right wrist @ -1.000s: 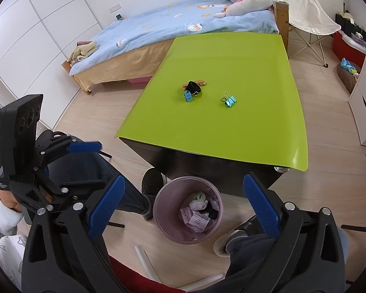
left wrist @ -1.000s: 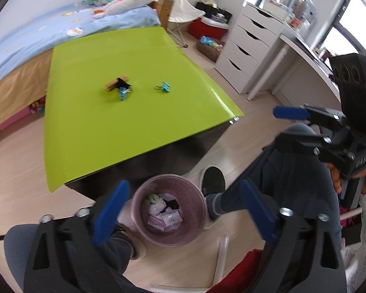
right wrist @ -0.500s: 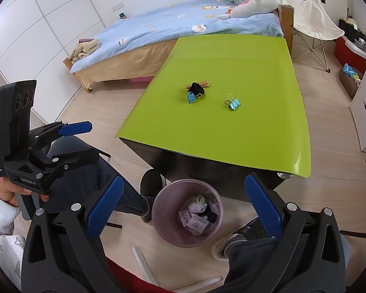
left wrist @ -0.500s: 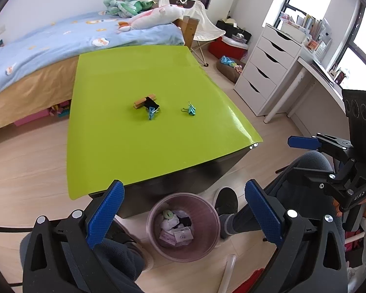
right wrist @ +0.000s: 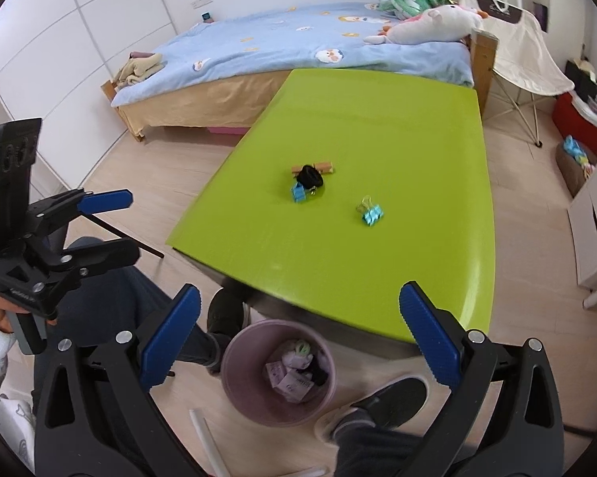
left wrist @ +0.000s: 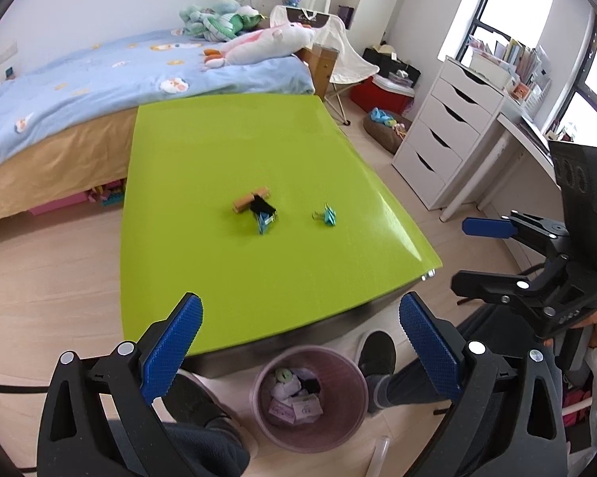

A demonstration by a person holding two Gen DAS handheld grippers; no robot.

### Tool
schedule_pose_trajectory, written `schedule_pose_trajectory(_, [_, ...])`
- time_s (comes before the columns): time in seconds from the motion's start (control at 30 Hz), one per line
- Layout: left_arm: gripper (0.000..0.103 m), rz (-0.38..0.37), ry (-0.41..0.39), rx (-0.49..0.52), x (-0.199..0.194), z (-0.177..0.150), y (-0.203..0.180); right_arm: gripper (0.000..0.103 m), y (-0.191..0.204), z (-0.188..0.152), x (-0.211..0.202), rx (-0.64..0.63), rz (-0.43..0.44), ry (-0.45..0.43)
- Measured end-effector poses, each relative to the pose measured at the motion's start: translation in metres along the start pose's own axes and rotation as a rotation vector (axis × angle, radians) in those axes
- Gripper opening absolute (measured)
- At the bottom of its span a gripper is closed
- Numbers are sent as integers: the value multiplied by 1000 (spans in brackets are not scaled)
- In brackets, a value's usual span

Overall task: Collect trash
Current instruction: 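Move the right gripper to the teal binder clip and grasp it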

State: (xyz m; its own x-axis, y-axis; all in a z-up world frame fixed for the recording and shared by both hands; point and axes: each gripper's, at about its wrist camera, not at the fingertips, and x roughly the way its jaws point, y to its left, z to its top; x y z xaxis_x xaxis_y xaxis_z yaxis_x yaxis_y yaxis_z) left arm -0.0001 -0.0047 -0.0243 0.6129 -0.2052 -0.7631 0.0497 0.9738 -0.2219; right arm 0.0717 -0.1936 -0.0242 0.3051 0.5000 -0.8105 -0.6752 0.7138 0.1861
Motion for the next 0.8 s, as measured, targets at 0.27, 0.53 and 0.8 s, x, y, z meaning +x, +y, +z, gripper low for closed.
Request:
schedule_pose_trajectory(0.27, [95, 10, -11, -7, 10, 18, 7, 98, -21, 43, 33, -86, -19, 35])
schedule_pose_trajectory(0.53, [95, 13, -1, -36, 20, 22, 19, 98, -41, 72, 89, -234, -5, 158])
schedule_pose_trajectory(0.8, [95, 21, 20, -63, 29, 22, 31, 86, -46, 83, 142, -350, 29, 269])
